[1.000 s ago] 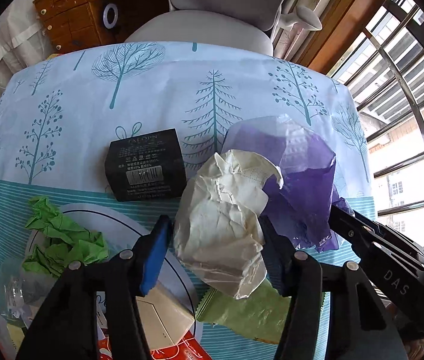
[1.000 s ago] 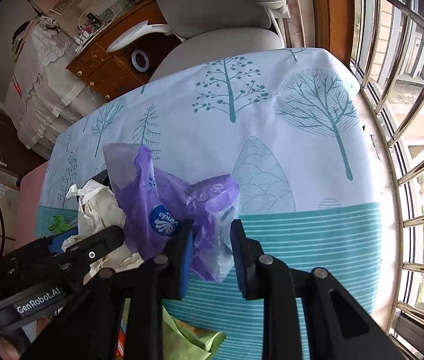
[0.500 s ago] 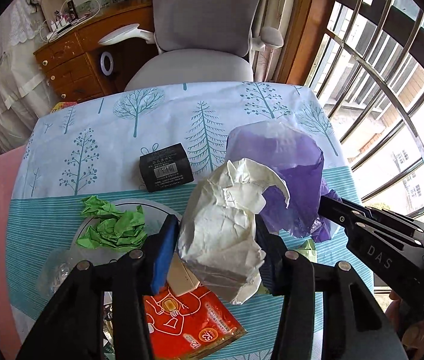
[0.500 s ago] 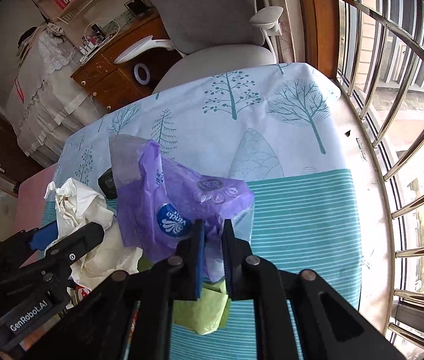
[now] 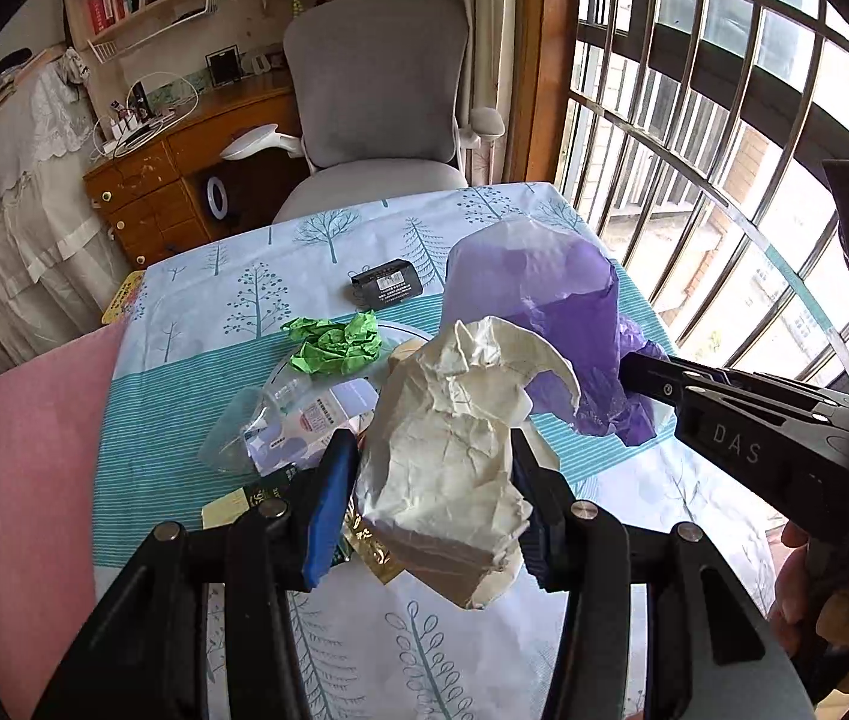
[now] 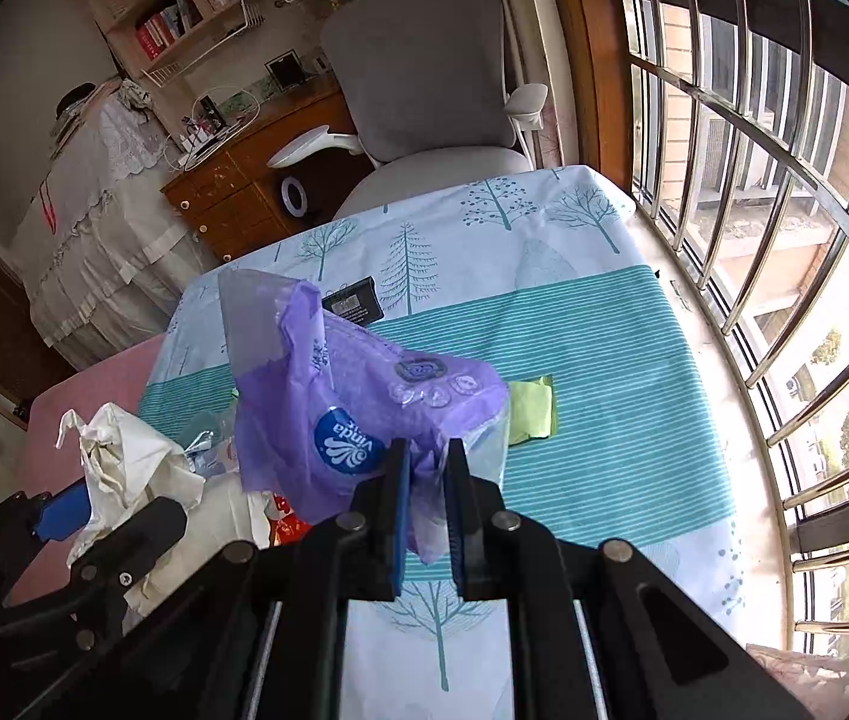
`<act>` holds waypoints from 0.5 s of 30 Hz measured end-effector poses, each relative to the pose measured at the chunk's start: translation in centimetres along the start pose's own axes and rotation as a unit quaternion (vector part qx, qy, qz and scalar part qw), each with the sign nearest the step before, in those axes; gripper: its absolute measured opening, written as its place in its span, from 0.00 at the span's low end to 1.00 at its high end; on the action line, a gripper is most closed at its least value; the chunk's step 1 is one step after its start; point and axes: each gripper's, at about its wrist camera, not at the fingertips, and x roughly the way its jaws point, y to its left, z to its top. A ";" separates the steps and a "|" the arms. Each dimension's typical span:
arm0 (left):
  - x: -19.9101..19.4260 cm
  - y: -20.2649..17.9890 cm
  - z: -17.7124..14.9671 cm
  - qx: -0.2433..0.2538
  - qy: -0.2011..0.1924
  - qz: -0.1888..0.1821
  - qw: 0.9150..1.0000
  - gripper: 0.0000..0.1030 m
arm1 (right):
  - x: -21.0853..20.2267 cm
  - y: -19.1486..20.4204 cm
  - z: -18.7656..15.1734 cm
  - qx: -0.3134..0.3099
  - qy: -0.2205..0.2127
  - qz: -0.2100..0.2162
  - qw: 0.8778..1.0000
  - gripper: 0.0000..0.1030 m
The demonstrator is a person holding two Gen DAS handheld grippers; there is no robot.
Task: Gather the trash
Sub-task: 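Carry tissue and purple bag over the bin and open both tools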
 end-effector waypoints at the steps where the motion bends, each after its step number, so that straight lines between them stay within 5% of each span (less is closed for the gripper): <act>1: -1.2 0.3 -1.3 0.005 -0.005 -0.001 1.000 0.46 | -1.0 0.7 -1.3 0.000 -0.004 -0.003 1.000 0.10; 15: -12.9 4.6 -18.9 0.057 -0.004 -0.033 0.998 0.46 | -11.0 9.5 -19.2 -0.002 0.004 -0.029 1.000 0.10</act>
